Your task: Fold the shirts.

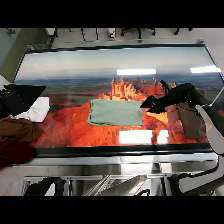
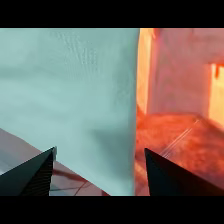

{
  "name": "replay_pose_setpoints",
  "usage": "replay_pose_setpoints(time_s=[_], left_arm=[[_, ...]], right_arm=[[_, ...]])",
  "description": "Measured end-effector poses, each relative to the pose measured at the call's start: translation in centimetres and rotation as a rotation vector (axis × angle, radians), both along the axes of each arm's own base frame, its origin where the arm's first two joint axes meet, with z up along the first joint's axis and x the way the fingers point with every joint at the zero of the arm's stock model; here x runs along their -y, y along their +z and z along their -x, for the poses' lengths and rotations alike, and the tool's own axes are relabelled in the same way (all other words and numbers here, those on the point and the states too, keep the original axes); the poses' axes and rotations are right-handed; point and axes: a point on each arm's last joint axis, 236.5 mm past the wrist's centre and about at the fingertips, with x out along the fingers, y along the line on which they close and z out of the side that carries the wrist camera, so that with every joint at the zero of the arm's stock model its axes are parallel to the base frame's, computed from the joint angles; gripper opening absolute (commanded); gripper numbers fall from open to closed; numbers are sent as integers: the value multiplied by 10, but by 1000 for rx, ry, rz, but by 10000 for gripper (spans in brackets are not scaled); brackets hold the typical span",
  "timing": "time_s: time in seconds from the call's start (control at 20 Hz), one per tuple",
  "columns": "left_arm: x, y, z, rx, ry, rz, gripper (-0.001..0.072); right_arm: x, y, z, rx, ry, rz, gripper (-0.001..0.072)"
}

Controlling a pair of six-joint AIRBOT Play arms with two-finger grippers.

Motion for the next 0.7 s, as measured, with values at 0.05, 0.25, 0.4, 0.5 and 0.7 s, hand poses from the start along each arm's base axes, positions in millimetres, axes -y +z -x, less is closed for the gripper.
replay_pose_setpoints(time_s=[0.05,0.25,0.4,0.5,0.7], left_arm=[[0,0,0,0,0,0,21],[0,0,0,0,0,1,21],[0,0,0,-2,2,4,21],[0,0,0,-2,1,3,21],[0,0,0,-2,1,3,21]], right_arm=[[-5,-8,2,-20,6,-12,629],[-22,-30,7,-68,23,-40,626],[-35,-39,9,-80,36,-45,368],[-41,-45,9,-71,43,-32,86],[-48,-42,5,-46,57,-22,19]])
